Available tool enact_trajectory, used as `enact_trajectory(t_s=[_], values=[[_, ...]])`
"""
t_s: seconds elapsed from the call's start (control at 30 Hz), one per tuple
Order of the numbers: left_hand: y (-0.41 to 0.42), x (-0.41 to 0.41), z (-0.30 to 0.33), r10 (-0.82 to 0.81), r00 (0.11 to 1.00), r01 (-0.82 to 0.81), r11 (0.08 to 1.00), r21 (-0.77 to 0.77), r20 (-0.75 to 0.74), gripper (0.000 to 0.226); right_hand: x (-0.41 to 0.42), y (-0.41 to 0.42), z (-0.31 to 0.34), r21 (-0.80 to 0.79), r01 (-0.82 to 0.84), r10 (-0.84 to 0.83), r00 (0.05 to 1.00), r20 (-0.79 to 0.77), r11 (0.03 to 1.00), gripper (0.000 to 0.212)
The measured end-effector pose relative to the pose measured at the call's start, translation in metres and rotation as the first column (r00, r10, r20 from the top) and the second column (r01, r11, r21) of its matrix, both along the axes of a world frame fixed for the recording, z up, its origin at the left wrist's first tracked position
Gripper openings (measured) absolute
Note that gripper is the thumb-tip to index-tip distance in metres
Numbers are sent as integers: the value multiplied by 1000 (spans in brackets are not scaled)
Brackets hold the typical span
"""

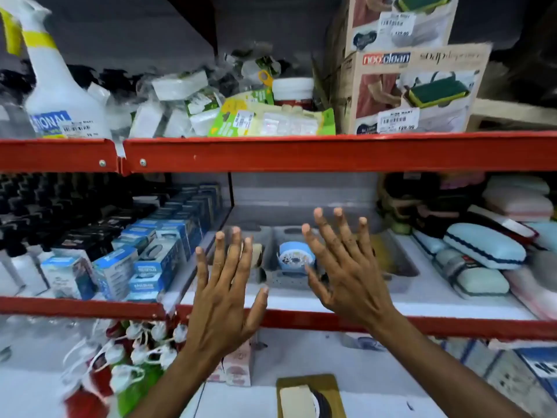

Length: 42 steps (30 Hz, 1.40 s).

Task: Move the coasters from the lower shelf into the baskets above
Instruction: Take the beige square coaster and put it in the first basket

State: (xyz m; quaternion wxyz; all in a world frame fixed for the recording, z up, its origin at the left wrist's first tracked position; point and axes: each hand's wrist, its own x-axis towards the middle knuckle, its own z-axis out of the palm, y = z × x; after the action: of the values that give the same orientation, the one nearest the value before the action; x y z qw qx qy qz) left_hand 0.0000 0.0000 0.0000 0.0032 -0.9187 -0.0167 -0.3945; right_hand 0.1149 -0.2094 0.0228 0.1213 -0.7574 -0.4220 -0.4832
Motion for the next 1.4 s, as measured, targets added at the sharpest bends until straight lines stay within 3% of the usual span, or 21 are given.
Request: enact_trajectory(t_s=[0.23,0.37,0.5,0.57,0.67,0.73,0.8,1.0,1.2,1.4], values=[[18,-7,-78,26,977,-29,1000,-10,-212,76,-2,-22,-111,-260,-134,126,991,-45,956,82],[25,-3,-97,24,956,-41,998,-52,-293,74,4,-31,-160,-445,-230,213,973,-89,865,69],[28,0,-105,-1,954,-26,996,-86,-299,74,8,-30,-203,-567,-349,170,923,-345,746,63],[28,1,-106,-13,960,-16,995,-101,-280,74,9,-27,-229,-537,-374,9,827,-562,756,59],[27,1,-108,-20,962,-13,993,-119,-274,73,6,-20,-260,-493,-366,-256,534,-806,789,65],[27,1,-109,-14,963,-19,993,-120,-269,73,6,-12,-276,-506,-372,-340,428,-837,778,77],[27,1,-109,-14,965,-18,992,-122,-260,73,6,-3,-286,-534,-385,-388,395,-832,753,87],[27,1,-110,-23,969,-11,991,-133,-246,74,11,16,-291,-616,-396,-497,368,-786,681,92],[29,3,-112,-12,969,-20,991,-129,-247,74,18,22,-292,-670,-419,-504,446,-739,613,91],[30,3,-112,-17,968,-14,993,-120,-251,72,13,9,-266,-526,-398,-333,459,-824,752,106]])
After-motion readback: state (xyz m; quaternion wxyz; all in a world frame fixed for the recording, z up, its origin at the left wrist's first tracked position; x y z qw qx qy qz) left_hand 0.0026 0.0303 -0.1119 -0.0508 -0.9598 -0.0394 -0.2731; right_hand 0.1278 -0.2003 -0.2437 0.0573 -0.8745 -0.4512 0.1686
